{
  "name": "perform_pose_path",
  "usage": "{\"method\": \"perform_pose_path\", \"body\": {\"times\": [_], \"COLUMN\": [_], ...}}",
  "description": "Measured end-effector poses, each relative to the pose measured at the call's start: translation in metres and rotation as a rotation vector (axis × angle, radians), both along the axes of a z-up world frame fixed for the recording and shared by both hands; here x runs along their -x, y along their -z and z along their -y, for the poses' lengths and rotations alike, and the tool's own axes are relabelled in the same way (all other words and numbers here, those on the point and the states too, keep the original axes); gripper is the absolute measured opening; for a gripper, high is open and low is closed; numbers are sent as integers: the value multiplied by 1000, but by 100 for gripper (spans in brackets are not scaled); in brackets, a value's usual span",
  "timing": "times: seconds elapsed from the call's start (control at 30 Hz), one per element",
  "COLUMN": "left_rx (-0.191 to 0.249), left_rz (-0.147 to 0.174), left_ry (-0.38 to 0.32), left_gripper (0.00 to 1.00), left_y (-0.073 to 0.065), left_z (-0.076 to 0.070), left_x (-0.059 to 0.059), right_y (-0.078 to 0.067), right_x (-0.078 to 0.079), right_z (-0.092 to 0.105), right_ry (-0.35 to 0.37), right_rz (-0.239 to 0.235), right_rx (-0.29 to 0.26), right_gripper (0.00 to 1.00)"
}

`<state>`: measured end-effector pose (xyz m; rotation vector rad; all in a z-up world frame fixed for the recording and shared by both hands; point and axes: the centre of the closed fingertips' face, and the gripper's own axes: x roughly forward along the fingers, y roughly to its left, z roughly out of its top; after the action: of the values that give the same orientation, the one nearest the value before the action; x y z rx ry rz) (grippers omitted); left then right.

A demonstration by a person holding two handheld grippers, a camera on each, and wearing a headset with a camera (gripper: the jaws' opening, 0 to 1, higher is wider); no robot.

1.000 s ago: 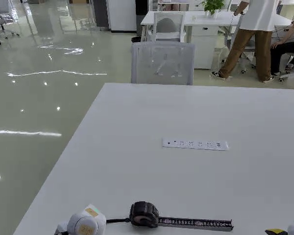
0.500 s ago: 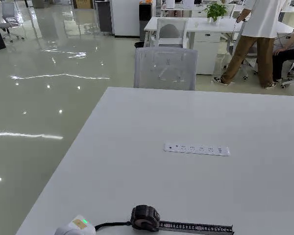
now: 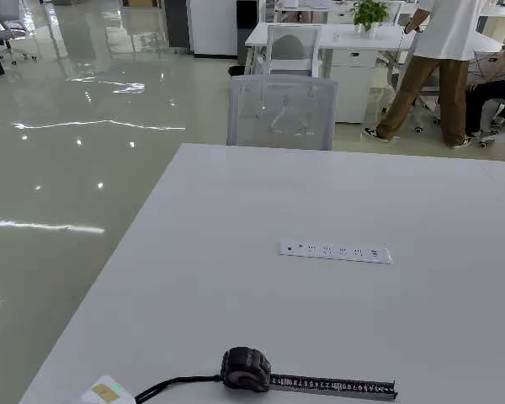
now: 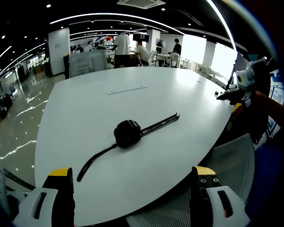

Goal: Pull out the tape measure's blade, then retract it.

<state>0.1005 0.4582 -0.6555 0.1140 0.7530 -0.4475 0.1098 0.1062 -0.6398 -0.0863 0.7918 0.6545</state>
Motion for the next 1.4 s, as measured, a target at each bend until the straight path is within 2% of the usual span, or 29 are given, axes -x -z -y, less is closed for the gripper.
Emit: {"method": "perform_pose_path", "body": {"times": [0.43, 0.87, 1.07, 1.4], "left_rx": [-5, -8, -17, -18], "left_rz": [-3, 5, 16, 15], "left_ry": [-32, -67, -69, -101], "left_gripper": [100, 100, 100, 100], "left_y": [-19, -31, -35, -34], "left_z": [-15, -24, -24, -30], "left_x": [17, 23, 25, 29], "right_y": [-22, -38, -36, -34], "right_x": [13, 35, 39, 40], "right_z": [5, 14, 17, 18], "right_ry": [8, 23, 32, 41], "right_rz": [-6, -8, -8, -2], "right_rx": [11, 21, 18, 16], "right_gripper": [100, 100, 100, 100]}}
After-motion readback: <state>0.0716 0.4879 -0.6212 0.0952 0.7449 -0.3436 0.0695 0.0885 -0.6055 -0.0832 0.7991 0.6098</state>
